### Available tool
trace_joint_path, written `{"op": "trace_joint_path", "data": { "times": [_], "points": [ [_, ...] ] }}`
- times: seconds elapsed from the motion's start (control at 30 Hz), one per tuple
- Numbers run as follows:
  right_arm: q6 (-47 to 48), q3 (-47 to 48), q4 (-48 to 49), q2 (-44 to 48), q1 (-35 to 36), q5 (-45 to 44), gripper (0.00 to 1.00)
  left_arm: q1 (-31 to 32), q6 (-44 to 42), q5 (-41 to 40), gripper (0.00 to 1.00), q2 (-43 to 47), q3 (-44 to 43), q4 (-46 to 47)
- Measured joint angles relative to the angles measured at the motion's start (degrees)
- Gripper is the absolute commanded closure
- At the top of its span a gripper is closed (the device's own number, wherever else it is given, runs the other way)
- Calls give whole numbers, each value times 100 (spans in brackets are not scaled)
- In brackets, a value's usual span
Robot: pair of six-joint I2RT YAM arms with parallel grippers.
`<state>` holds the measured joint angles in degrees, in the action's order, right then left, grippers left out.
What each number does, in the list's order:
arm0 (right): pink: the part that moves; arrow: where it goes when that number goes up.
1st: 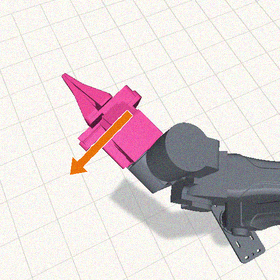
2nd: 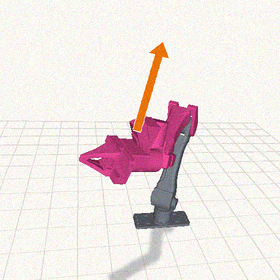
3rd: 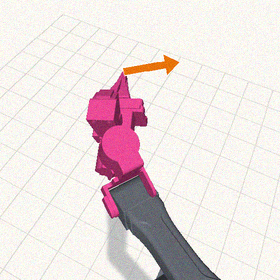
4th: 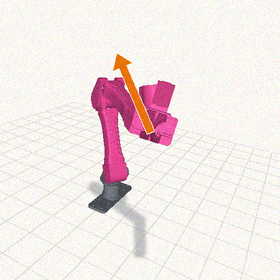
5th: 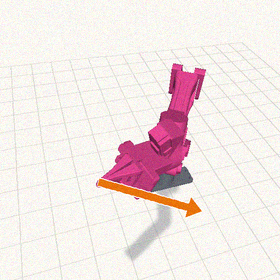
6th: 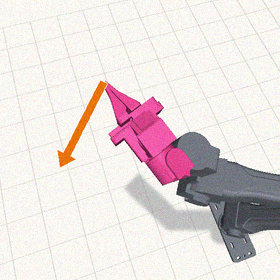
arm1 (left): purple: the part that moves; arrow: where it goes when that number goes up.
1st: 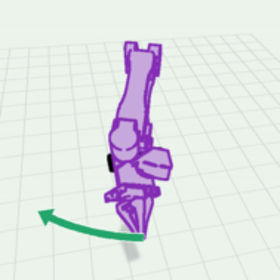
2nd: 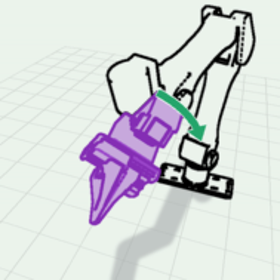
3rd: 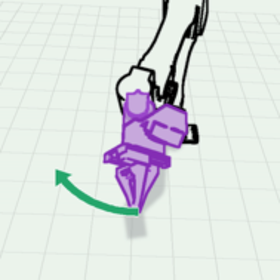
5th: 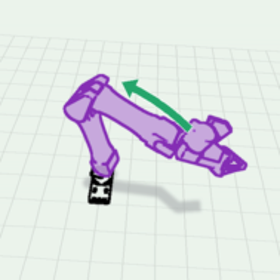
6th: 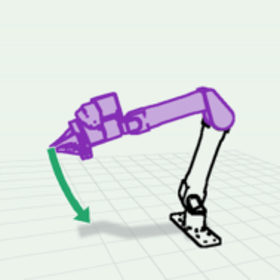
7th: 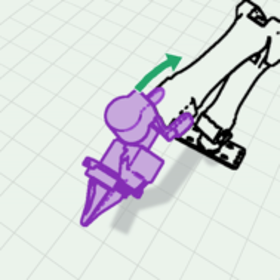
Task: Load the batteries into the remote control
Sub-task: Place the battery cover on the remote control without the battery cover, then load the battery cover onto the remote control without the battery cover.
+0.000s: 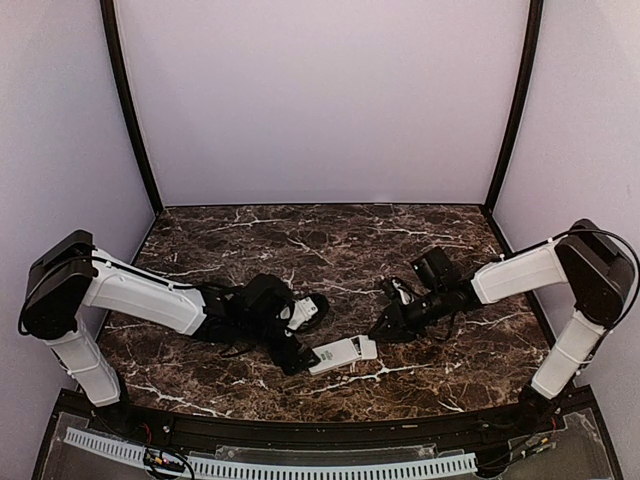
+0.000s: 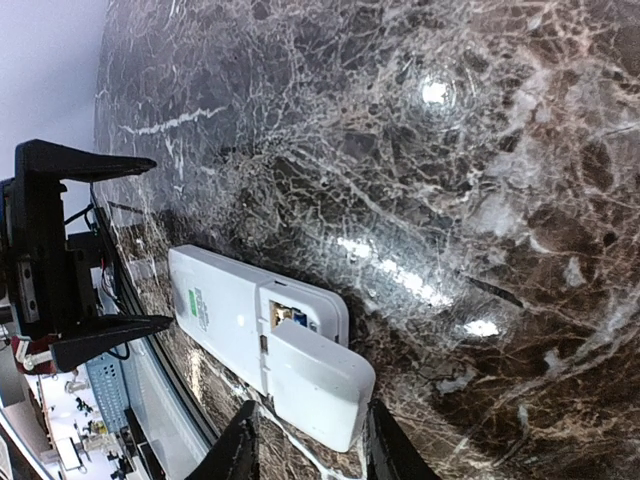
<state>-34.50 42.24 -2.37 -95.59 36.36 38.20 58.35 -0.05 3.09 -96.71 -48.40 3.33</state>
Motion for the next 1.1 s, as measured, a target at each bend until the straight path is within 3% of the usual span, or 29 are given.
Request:
{"op": "trace_joint_path", "data": {
  "times": [0.07, 0.13, 0.2, 0.5, 1.1],
  "points": [
    [35, 39, -140, 122, 17, -96, 60, 9, -133, 17, 1, 4, 20, 0],
    [42, 94, -317, 208, 70, -262, 44, 35, -267, 20, 1, 4, 46, 4],
    [31, 175, -549, 260, 197, -542, 37, 85, -380, 4, 1, 4, 70, 0],
    [-33, 678, -1425, 245, 863, -1746, 37, 254, -682, -37, 1, -103, 330, 382],
    [-212, 1060, -1958, 79, 1163, -2741, 41, 396, -785, 107, 11, -546, 140, 850]
  ]
}}
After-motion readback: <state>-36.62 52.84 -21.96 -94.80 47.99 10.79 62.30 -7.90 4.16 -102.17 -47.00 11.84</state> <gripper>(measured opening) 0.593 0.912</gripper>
